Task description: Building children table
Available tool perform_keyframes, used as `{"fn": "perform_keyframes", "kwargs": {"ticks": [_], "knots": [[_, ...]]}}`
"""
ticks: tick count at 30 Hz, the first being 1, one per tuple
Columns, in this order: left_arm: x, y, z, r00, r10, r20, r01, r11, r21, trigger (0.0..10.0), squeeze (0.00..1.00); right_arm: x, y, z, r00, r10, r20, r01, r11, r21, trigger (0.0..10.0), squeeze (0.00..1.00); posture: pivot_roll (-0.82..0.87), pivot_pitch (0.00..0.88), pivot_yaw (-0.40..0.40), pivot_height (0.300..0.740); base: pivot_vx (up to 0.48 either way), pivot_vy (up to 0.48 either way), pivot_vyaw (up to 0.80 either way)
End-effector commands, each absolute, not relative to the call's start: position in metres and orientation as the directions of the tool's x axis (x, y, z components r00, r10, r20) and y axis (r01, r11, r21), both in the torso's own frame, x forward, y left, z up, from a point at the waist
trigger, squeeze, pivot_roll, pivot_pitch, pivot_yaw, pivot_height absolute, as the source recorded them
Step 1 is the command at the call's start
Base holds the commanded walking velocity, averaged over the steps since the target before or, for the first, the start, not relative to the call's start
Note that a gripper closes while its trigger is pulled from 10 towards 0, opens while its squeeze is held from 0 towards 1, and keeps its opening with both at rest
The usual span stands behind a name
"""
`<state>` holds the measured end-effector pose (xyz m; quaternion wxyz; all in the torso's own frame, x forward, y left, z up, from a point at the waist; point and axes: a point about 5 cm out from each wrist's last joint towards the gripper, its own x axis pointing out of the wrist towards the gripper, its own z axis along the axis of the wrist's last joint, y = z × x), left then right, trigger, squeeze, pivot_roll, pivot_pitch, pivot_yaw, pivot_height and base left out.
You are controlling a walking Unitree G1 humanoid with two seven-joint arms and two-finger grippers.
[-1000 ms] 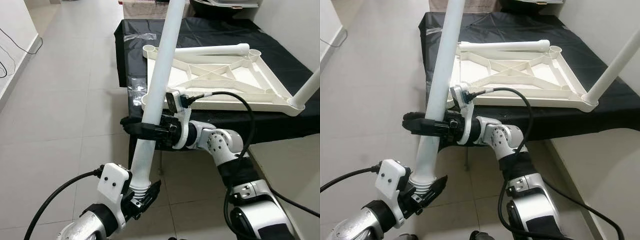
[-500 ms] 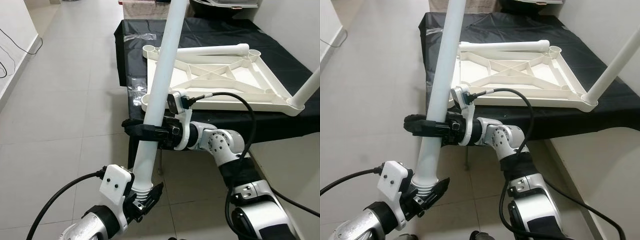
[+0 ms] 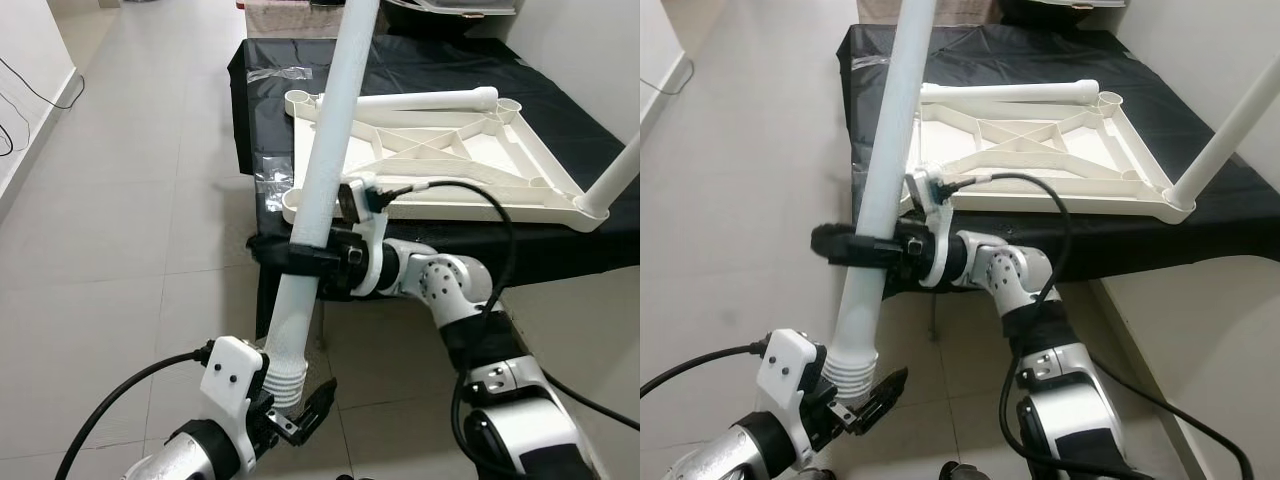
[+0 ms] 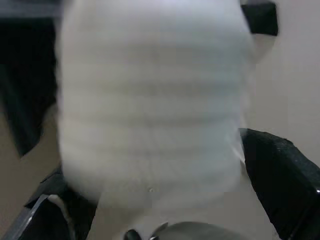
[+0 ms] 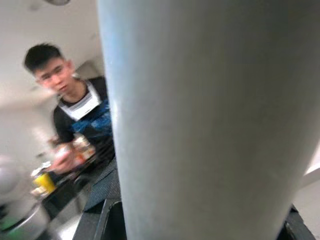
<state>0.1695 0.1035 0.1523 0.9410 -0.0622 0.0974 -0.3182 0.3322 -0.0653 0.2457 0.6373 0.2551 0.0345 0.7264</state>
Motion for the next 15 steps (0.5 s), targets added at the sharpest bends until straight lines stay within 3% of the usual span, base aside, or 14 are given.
{"fn": "perform_keyframes", "kwargs": {"ticks": [1, 2, 3, 4, 5, 7, 13, 15], "knots": [[0.169, 0.107, 0.148, 0.793, -0.587, -0.165, 0.564, 0.809, -0.166, 10.0, 0.0, 0.342, -0.075, 0.249, 0.044, 0.942, 0.331, -0.932, -0.081, 0.353, 0.0, 0.0, 0.07, 0.138, -0.056, 0.74, 0.0, 0.0, 0.0], [0.172, 0.114, 0.147, 0.836, -0.521, -0.17, 0.504, 0.853, -0.136, 10.0, 0.0, 0.36, -0.083, 0.253, 0.243, 0.918, 0.315, -0.934, 0.133, 0.331, 6.5, 0.0, 0.07, 0.135, -0.055, 0.74, 0.0, 0.0, 0.0], [0.175, 0.119, 0.147, 0.868, -0.468, -0.163, 0.453, 0.883, -0.121, 10.0, 0.0, 0.373, -0.091, 0.257, 0.39, 0.867, 0.31, -0.903, 0.295, 0.313, 10.0, 0.0, 0.07, 0.135, -0.055, 0.74, 0.0, 0.0, 0.0], [0.175, 0.119, 0.147, 0.868, -0.468, -0.163, 0.453, 0.883, -0.121, 10.0, 0.0, 0.373, -0.091, 0.257, 0.39, 0.867, 0.31, -0.903, 0.295, 0.313, 10.0, 0.0, 0.07, 0.135, -0.055, 0.74, 0.0, 0.0, 0.0], [0.179, 0.124, 0.148, 0.902, -0.403, -0.153, 0.391, 0.915, -0.103, 10.0, 0.0, 0.383, -0.099, 0.262, 0.539, 0.785, 0.306, -0.84, 0.471, 0.27, 10.0, 0.0, 0.07, 0.129, -0.049, 0.74, 0.0, 0.0, 0.0], [0.189, 0.131, 0.154, 0.949, -0.298, -0.103, 0.289, 0.953, -0.089, 10.0, 0.0, 0.395, -0.113, 0.277, 0.724, 0.597, 0.347, -0.683, 0.693, 0.233, 10.0, 0.0, 0.07, 0.127, -0.052, 0.74, 0.0, 0.0, 0.0], [0.201, 0.136, 0.168, 0.982, -0.187, -0.029, 0.185, 0.98, -0.066, 10.0, 0.0, 0.396, -0.122, 0.298, 0.789, 0.441, 0.428, -0.551, 0.816, 0.174, 10.0, 0.0, 0.07, 0.126, -0.049, 0.74, 0.0, 0.0, 0.0], [0.205, 0.137, 0.173, 0.986, -0.165, 0.001, 0.165, 0.985, -0.054, 10.0, 0.0, 0.394, -0.12, 0.303, 0.782, 0.431, 0.45, -0.543, 0.826, 0.152, 10.0, 0.0, 0.07, 0.126, -0.049, 0.74, 0.0, 0.0, 0.79]]}}
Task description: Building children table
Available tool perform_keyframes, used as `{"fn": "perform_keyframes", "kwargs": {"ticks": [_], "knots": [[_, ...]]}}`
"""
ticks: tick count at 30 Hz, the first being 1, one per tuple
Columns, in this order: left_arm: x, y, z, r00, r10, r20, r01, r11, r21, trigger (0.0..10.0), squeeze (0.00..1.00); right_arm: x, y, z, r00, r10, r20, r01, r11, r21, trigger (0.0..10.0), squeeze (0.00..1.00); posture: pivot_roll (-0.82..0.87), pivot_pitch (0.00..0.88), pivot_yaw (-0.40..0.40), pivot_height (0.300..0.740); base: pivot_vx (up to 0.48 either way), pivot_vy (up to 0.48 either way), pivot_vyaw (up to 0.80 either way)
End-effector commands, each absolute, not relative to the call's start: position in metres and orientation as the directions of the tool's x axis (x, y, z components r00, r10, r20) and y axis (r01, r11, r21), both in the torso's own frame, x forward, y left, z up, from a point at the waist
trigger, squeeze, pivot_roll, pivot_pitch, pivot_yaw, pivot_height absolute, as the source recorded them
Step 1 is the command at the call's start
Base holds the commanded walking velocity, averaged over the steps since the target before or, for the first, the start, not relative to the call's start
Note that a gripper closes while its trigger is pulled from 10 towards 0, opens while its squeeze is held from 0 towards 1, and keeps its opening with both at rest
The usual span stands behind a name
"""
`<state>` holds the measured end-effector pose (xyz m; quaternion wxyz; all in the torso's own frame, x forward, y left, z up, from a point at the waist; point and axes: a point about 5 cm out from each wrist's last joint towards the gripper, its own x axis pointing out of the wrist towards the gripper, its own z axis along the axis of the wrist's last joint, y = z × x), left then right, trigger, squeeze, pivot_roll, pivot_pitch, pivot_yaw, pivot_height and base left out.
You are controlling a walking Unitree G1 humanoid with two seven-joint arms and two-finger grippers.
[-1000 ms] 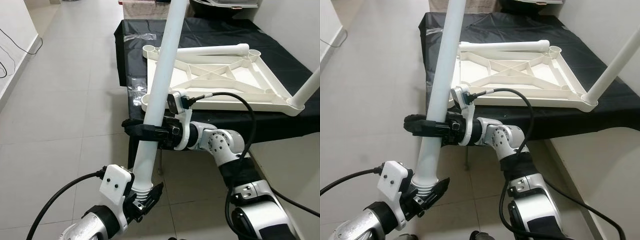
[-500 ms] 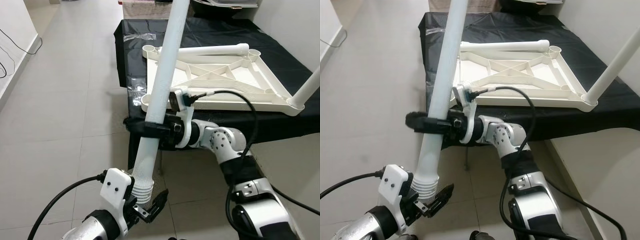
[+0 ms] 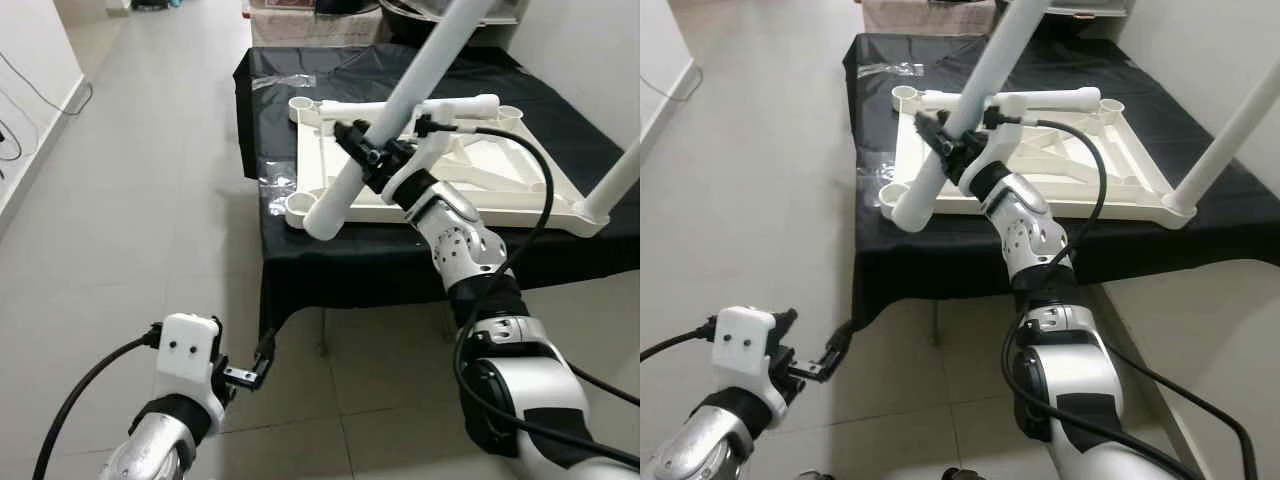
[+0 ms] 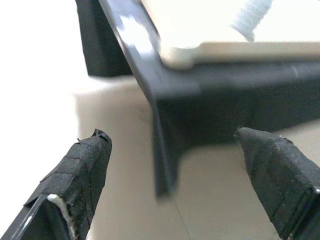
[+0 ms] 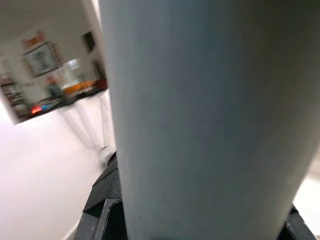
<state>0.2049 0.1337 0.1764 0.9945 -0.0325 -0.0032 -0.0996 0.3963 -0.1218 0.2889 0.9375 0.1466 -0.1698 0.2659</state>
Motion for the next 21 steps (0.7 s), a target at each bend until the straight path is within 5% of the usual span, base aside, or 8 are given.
{"fn": "perform_keyframes", "kwargs": {"ticks": [1, 7, 21], "knots": [[0.205, 0.137, 0.173, 0.986, -0.165, 0.001, 0.165, 0.985, -0.054, 10.0, 0.0, 0.394, -0.12, 0.303, 0.782, 0.431, 0.45, -0.543, 0.826, 0.152, 10.0, 0.0, 0.07, 0.126, -0.049, 0.74, 0.0, 0.0, 0.79], [0.214, 0.138, 0.184, 0.993, -0.095, 0.065, 0.098, 0.994, -0.045, 10.0, 0.0, 0.397, -0.108, 0.303, 0.789, 0.398, 0.468, -0.517, 0.842, 0.155, 10.0, 0.0, 0.08, 0.133, -0.055, 0.74, 0.0, 0.0, 0.79], [0.225, 0.144, 0.197, 0.99, -0.031, 0.139, 0.03, 1.0, 0.011, 10.0, 0.0, 0.4, -0.103, 0.298, 0.816, 0.328, 0.476, -0.455, 0.873, 0.178, 10.0, 0.0, 0.08, 0.144, -0.056, 0.74, 0.23, 0.0, 0.0]]}}
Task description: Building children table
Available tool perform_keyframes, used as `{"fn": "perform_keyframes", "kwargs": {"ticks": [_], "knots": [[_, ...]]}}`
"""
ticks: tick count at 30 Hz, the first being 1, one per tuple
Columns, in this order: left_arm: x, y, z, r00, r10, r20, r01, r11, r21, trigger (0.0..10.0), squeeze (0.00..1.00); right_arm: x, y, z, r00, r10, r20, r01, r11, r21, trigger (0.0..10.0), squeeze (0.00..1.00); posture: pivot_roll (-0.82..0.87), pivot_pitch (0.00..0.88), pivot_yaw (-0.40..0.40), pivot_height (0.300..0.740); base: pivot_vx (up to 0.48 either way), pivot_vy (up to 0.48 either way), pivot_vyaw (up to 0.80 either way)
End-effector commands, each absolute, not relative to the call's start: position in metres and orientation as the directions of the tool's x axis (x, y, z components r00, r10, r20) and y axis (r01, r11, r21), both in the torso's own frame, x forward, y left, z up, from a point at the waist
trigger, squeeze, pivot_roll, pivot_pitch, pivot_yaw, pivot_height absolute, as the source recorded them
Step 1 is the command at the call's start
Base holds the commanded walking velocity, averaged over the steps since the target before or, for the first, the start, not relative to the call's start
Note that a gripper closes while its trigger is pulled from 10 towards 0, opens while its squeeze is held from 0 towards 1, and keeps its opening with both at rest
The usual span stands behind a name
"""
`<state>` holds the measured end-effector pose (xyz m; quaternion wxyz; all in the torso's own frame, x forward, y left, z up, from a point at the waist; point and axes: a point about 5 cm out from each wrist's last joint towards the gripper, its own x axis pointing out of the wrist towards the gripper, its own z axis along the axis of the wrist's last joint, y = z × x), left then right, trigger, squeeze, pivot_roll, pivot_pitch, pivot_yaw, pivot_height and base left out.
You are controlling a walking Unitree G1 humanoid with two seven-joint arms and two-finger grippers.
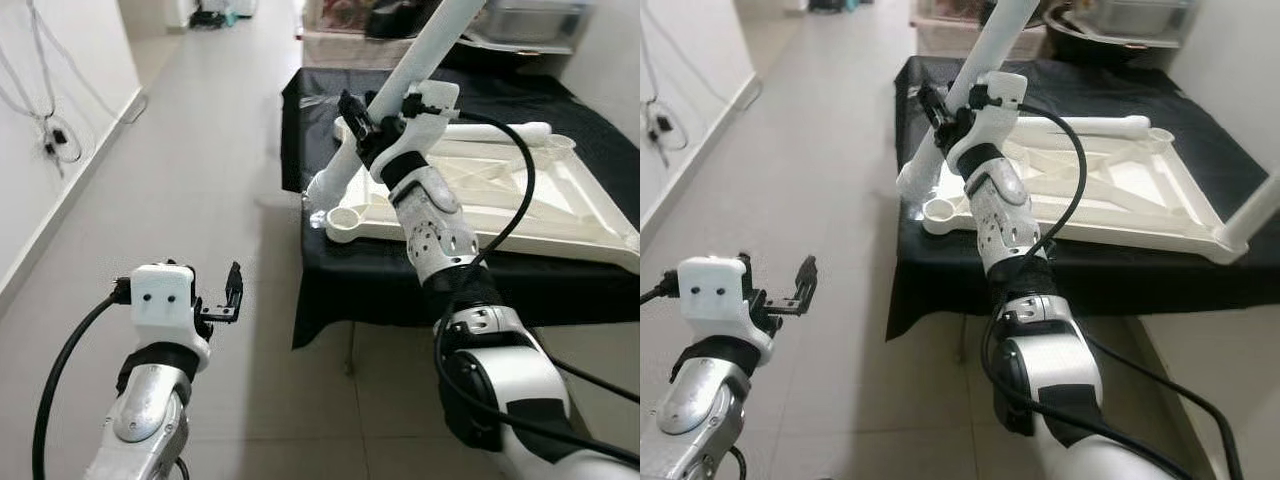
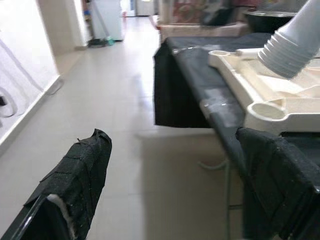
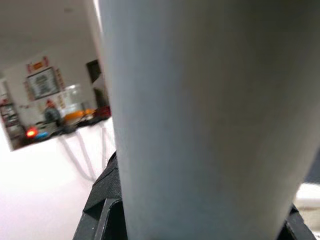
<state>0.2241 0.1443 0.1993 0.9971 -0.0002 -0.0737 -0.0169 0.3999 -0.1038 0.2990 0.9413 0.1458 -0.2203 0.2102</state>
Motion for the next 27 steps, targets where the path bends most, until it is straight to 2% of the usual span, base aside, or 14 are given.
{"fn": "perform_keyframes", "kwargs": {"ticks": [1, 22, 27], "knots": [[0.2257, 0.1443, 0.1971, 0.989, -0.031, 0.141, 0.029, 0.999, 0.014, 10.0, 0.0, 0.4003, -0.1026, 0.2972, 0.816, 0.327, 0.477, -0.454, 0.873, 0.177, 10.0, 0.0, 0.08, 0.144, -0.056, 0.74, 0.33, 0.0, 0.0], [0.2288, 0.1449, 0.1999, 0.987, -0.04, 0.157, 0.037, 0.999, 0.02, 10.0, 0.0, 0.4007, -0.0986, 0.296, 0.807, 0.326, 0.492, -0.46, 0.869, 0.18, 10.0, 0.0, 0.08, 0.147, -0.051, 0.74, 0.334, 0.0, 0.0], [0.2291, 0.143, 0.1993, 0.988, -0.039, 0.148, 0.039, 0.999, 0.007, 10.0, 0.0, 0.4009, -0.0972, 0.2993, 0.801, 0.33, 0.499, -0.471, 0.863, 0.184, 10.0, 0.0, 0.08, 0.151, -0.054, 0.74, 0.0, 0.0, 0.0]]}}
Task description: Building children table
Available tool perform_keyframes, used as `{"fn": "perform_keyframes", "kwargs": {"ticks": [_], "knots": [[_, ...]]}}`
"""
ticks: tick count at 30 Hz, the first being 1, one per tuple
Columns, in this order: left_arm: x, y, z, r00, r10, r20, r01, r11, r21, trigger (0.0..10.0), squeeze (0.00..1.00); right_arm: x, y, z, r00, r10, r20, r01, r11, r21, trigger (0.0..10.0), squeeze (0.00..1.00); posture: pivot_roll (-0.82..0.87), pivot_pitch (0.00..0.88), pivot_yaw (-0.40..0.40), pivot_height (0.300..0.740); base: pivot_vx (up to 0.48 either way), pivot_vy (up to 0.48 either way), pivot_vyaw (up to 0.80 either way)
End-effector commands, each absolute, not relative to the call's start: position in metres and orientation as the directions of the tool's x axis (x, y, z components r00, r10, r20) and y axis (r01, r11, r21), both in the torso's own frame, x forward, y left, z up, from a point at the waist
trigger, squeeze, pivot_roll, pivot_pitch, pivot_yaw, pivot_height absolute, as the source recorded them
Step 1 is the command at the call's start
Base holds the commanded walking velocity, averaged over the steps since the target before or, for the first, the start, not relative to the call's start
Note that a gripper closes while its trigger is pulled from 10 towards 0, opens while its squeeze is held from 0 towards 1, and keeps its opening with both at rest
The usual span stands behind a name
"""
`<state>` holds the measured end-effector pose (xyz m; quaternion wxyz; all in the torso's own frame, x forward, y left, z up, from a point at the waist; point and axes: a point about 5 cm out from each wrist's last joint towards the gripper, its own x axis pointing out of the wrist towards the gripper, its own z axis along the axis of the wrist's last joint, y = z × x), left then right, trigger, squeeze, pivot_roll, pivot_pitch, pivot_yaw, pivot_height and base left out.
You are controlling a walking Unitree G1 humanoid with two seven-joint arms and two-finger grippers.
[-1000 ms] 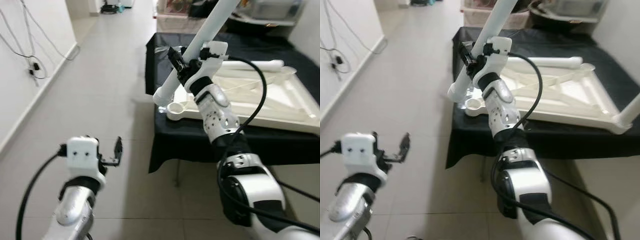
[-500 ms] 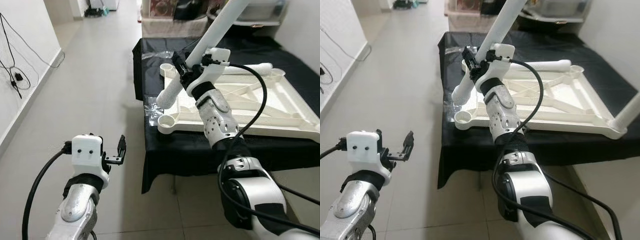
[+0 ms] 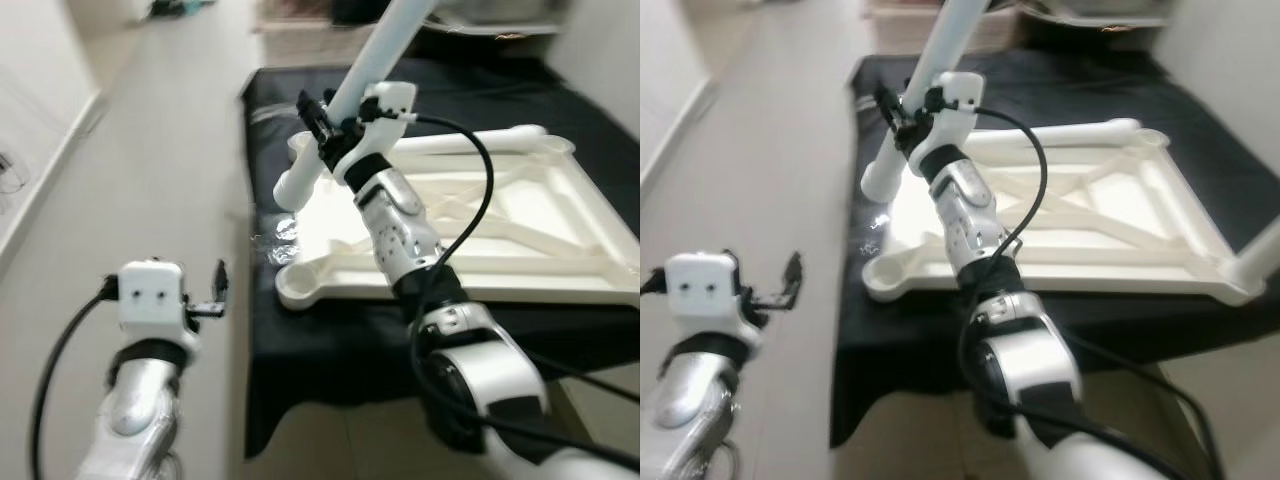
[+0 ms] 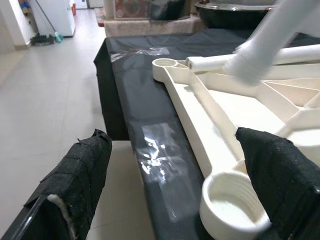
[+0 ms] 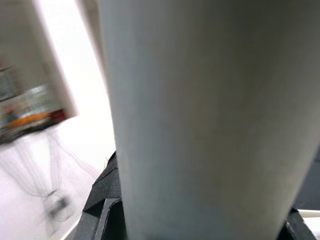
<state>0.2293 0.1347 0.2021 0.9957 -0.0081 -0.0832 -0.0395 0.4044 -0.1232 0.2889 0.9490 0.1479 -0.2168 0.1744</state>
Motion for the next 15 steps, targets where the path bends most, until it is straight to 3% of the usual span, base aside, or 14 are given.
{"fn": "perform_keyframes", "kwargs": {"ticks": [1, 10, 15], "knots": [[0.229, 0.143, 0.199, 0.988, -0.037, 0.149, 0.036, 0.999, 0.006, 10.0, 0.0, 0.401, -0.097, 0.301, 0.797, 0.335, 0.503, -0.473, 0.863, 0.175, 10.0, 0.0, 0.08, 0.152, -0.055, 0.74, 0.0, 0.0, 0.0], [0.228, 0.147, 0.197, 0.99, -0.026, 0.136, 0.026, 1.0, -0.001, 10.0, 0.0, 0.4, -0.083, 0.309, 0.727, 0.467, 0.503, -0.601, 0.787, 0.138, 10.0, 0.0, 0.08, 0.156, -0.054, 0.74, 0.0, 0.0, 0.0], [0.214, 0.139, 0.181, 0.993, -0.103, 0.057, 0.104, 0.995, -0.007, 10.0, 0.0, 0.405, -0.065, 0.3, 0.622, 0.722, 0.302, -0.765, 0.642, 0.041, 10.0, 0.0, 0.09, 0.171, -0.068, 0.74, 0.0, 0.0, 0.0]]}}
